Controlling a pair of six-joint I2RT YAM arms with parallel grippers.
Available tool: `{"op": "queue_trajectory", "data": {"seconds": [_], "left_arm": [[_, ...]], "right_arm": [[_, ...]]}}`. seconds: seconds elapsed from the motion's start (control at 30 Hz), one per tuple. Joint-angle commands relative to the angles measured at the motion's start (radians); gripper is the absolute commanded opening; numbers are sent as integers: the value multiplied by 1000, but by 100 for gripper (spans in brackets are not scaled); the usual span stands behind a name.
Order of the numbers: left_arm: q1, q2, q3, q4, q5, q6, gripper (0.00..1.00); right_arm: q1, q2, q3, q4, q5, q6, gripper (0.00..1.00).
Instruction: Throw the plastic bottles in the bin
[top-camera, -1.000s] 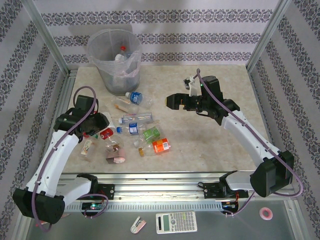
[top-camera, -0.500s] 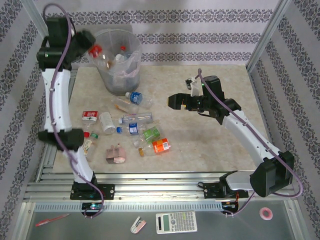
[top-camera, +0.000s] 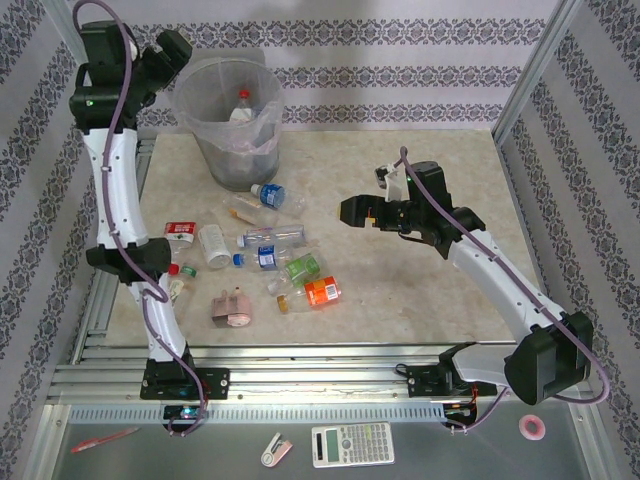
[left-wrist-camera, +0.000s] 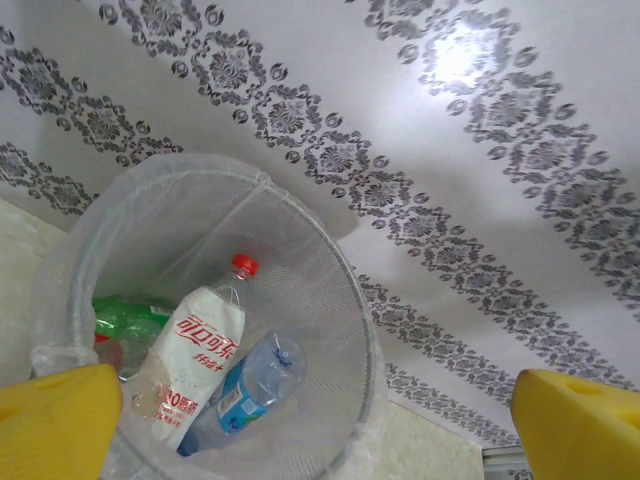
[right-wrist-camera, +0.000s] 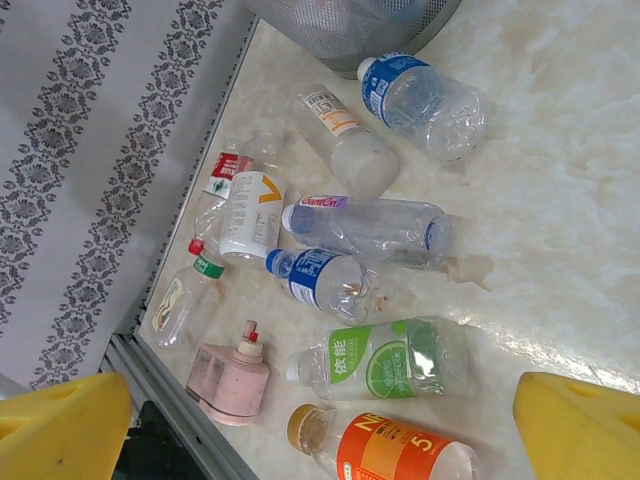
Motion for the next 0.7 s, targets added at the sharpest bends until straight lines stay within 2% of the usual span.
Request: {"op": "queue_trajectory", "data": {"seconds": [0.0,0.27,0.67], "left_arm": [[12,-156,-45,-13,23,80,100],[-20,-366,-284,63,78,204,100],[-49,-701,-752,258,171,285,100]], "right_arm": [[5,3,18,6,9,4,98],[25,77,63,-55,36,44,98],[70,93,-38,-72,102,281,98]]}}
